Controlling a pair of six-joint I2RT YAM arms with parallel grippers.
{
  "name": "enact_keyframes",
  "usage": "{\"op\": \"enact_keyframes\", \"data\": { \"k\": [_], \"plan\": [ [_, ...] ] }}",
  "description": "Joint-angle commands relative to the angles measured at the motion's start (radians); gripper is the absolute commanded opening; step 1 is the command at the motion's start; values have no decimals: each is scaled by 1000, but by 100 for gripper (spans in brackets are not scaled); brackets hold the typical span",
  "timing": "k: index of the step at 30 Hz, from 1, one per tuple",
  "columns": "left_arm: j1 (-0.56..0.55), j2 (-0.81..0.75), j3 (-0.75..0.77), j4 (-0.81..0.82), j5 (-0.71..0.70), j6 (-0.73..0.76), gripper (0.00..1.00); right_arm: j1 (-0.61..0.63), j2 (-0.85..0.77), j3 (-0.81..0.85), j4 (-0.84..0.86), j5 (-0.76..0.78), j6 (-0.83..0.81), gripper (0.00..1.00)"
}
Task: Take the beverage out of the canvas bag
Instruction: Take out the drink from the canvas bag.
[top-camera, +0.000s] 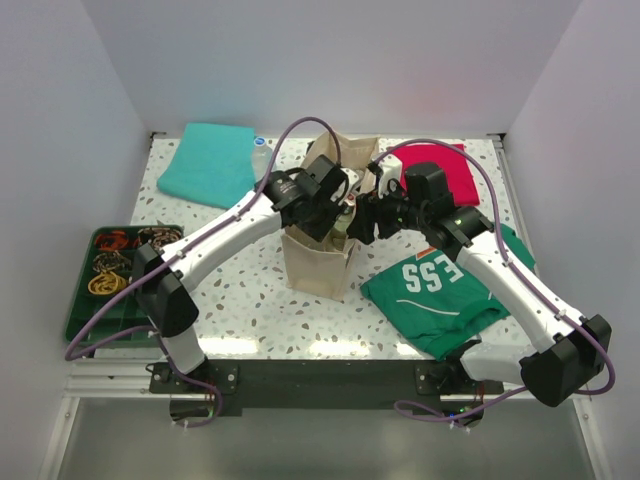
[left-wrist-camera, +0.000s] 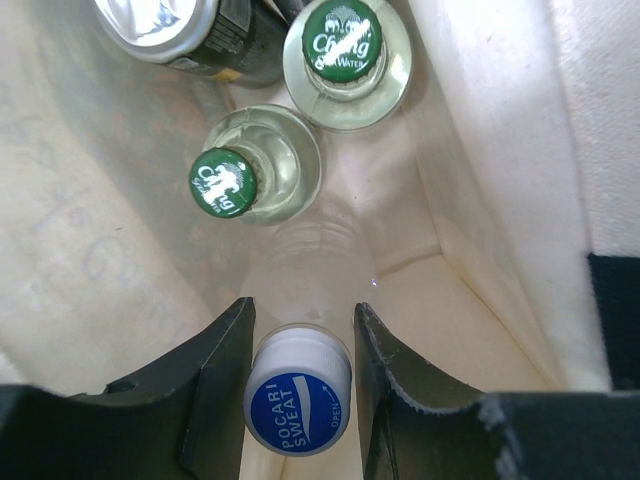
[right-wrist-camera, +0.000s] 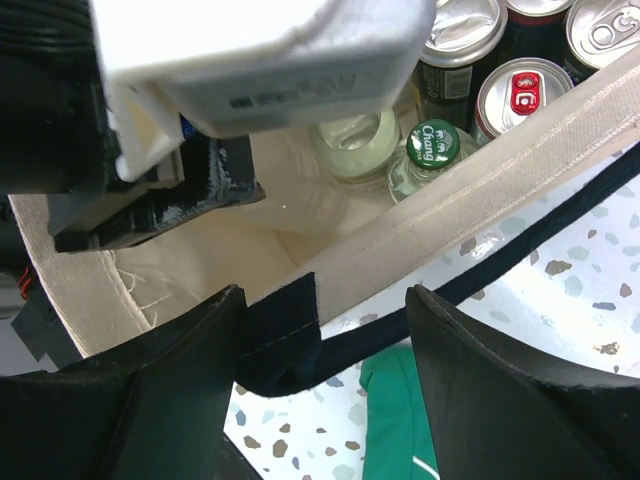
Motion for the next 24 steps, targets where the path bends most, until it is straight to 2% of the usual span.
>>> {"op": "enact_keyframes", "data": {
  "k": [1,24],
  "plan": [
    [0,-21,125,46,-59,42,0,2,-22,28,17,10,-8,70],
    [0,-101,148,66,-153,42,0,2,-5,26,37,10,7,70]
  ]
}}
